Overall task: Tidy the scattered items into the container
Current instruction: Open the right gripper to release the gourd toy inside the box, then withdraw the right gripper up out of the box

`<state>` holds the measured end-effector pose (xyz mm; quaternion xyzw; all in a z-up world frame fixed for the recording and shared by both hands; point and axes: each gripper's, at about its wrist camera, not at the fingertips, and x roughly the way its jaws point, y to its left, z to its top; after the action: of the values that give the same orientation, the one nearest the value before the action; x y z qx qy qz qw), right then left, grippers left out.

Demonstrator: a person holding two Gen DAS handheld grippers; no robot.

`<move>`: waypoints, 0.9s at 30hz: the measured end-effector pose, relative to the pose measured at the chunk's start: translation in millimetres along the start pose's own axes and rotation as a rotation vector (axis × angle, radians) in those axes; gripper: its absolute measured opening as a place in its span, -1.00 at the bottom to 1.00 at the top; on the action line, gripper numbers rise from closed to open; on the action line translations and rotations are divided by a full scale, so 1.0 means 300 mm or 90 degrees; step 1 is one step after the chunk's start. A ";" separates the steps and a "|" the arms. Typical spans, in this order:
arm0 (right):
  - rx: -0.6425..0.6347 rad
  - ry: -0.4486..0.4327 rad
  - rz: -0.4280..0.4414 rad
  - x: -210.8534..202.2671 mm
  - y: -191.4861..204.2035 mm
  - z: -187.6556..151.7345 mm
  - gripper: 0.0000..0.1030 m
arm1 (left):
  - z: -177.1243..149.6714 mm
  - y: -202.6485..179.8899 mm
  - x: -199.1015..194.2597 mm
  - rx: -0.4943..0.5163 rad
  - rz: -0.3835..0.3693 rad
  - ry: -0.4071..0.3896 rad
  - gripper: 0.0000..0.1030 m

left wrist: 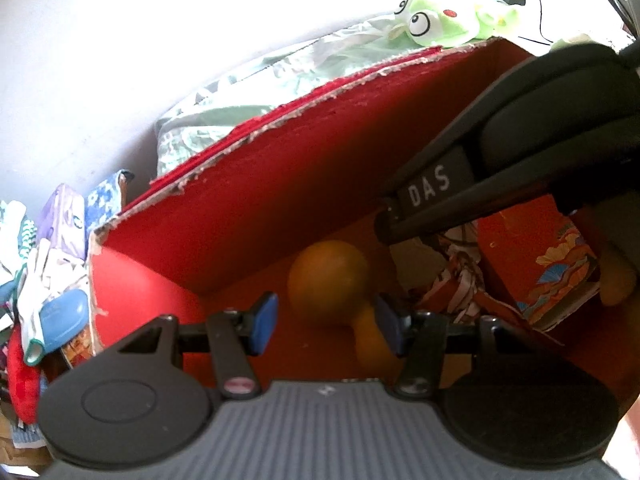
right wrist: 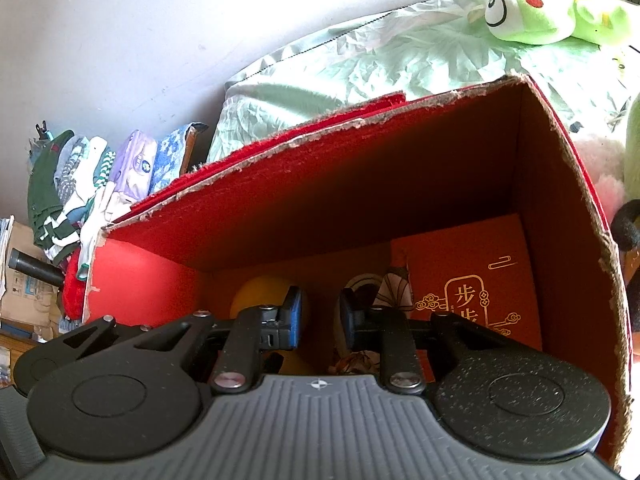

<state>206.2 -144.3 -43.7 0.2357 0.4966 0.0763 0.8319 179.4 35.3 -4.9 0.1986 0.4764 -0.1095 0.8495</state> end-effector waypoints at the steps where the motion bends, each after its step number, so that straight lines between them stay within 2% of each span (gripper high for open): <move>1: 0.000 -0.001 0.001 0.000 0.002 0.000 -0.53 | 0.000 0.003 -0.001 -0.001 0.000 0.001 0.11; 7: -0.015 -0.015 0.013 -0.003 0.019 -0.001 -0.54 | 0.003 0.024 -0.005 -0.005 0.010 0.004 0.11; 10: -0.023 -0.022 0.020 -0.002 0.028 -0.001 -0.54 | 0.003 0.074 -0.005 -0.008 0.024 -0.002 0.11; 11: -0.025 -0.024 0.021 -0.003 0.030 -0.001 -0.54 | 0.014 0.065 -0.003 -0.011 0.028 -0.007 0.11; 12: -0.027 -0.026 0.022 -0.002 0.032 -0.001 -0.54 | 0.017 -0.057 -0.044 -0.015 0.033 -0.010 0.12; 13: -0.027 -0.028 0.022 -0.003 0.032 -0.001 -0.54 | 0.015 -0.118 -0.069 -0.019 0.037 -0.010 0.12; 20: -0.022 -0.040 0.023 -0.007 0.027 -0.002 -0.53 | 0.004 -0.120 -0.098 -0.057 0.065 -0.016 0.14; 26: -0.020 -0.040 0.029 -0.008 0.025 -0.005 -0.52 | -0.009 -0.122 -0.129 -0.102 0.106 -0.022 0.23; 27: -0.023 -0.041 0.028 -0.008 0.028 -0.005 -0.52 | -0.010 -0.127 -0.136 -0.103 0.116 -0.026 0.29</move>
<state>204.6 -137.3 -38.6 0.2340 0.4630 0.0962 0.8495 141.5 2.4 19.7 0.1695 0.4464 0.0032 0.8786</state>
